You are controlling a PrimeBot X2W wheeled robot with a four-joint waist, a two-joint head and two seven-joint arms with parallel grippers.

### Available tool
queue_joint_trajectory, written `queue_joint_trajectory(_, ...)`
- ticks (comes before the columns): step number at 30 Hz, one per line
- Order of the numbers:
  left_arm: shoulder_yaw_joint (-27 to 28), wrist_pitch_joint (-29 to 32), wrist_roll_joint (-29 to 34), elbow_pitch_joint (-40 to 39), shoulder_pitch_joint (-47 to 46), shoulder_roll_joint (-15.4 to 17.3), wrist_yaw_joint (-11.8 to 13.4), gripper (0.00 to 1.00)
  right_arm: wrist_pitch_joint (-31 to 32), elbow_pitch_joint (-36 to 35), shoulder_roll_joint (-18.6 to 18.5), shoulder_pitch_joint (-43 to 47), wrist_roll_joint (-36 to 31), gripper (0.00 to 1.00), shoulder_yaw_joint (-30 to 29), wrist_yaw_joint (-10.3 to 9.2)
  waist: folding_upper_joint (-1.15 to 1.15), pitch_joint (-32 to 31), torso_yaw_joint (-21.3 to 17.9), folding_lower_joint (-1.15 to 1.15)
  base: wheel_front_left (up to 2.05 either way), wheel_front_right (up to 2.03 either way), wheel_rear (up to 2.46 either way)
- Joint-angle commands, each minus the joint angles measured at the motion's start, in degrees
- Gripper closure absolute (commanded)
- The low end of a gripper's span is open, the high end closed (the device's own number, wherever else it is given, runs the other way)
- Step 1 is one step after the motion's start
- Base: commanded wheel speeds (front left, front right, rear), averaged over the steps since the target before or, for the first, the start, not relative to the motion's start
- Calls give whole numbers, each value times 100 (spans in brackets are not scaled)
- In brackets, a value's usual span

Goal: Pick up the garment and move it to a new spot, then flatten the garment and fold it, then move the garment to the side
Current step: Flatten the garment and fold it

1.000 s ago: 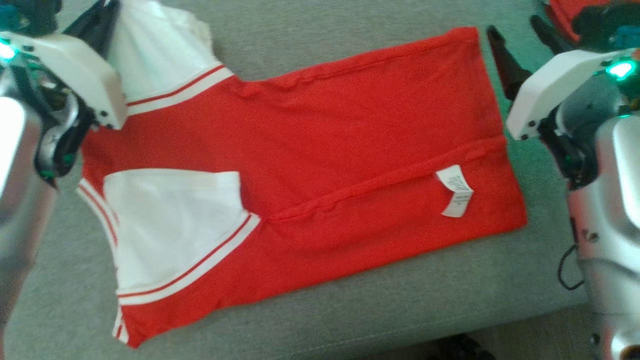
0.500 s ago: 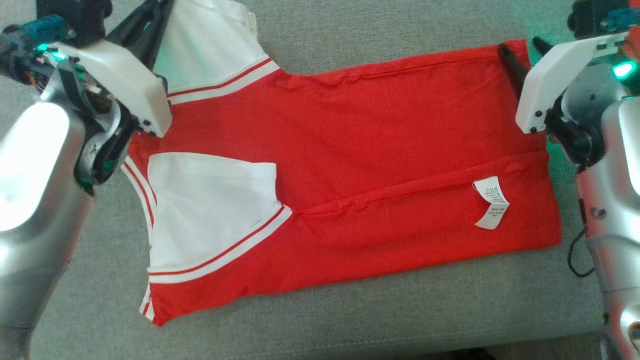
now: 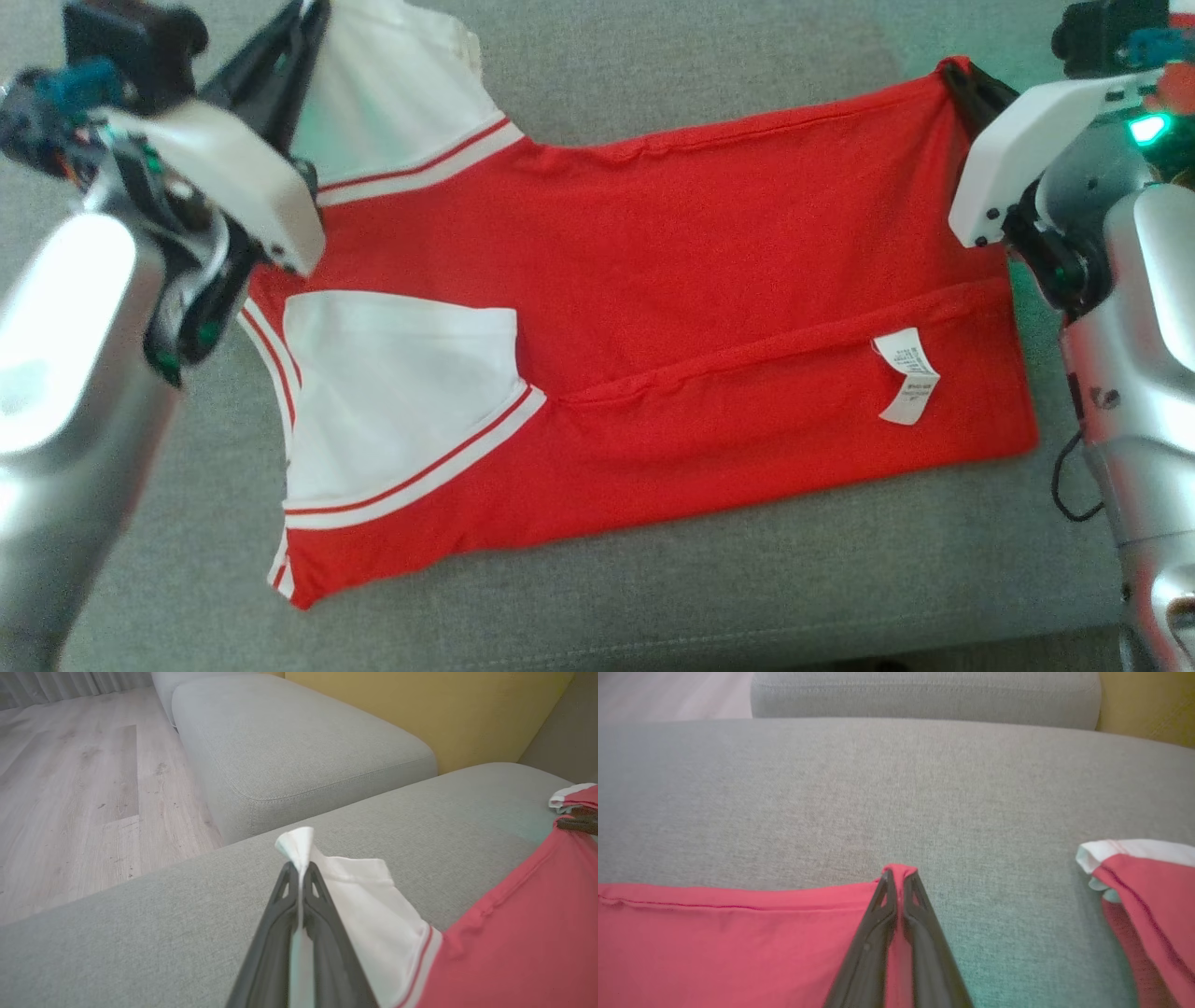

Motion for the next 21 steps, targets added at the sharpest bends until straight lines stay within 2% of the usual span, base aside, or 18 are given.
queue_joint_trajectory(1, 279, -110, -35, -246, 87, 293, 33, 100, -176, -167, 27, 9, 52, 100, 43, 21, 0, -110, 7, 0, 0, 0, 0)
queue_joint_trajectory(6, 329, -588, -93, -698, 802, 354, 144, 100, -663, -235, -14, 469, 143, 100, 76, 21, 0, -441, 45, 0, 0, 0, 0)
queue_joint_trajectory(13, 198, -1211, -46, -1405, 2236, 395, 507, 100, -1159, -409, -157, 1344, 315, 100, -37, 21, 0, -954, 190, 0, 0, 0, 0)
queue_joint_trajectory(21, -1, -1776, -198, -1428, 3511, 100, 842, 100, -1292, -710, -31, 2133, 361, 100, -388, 21, 0, -1297, 268, 0, 0, 0, 0)
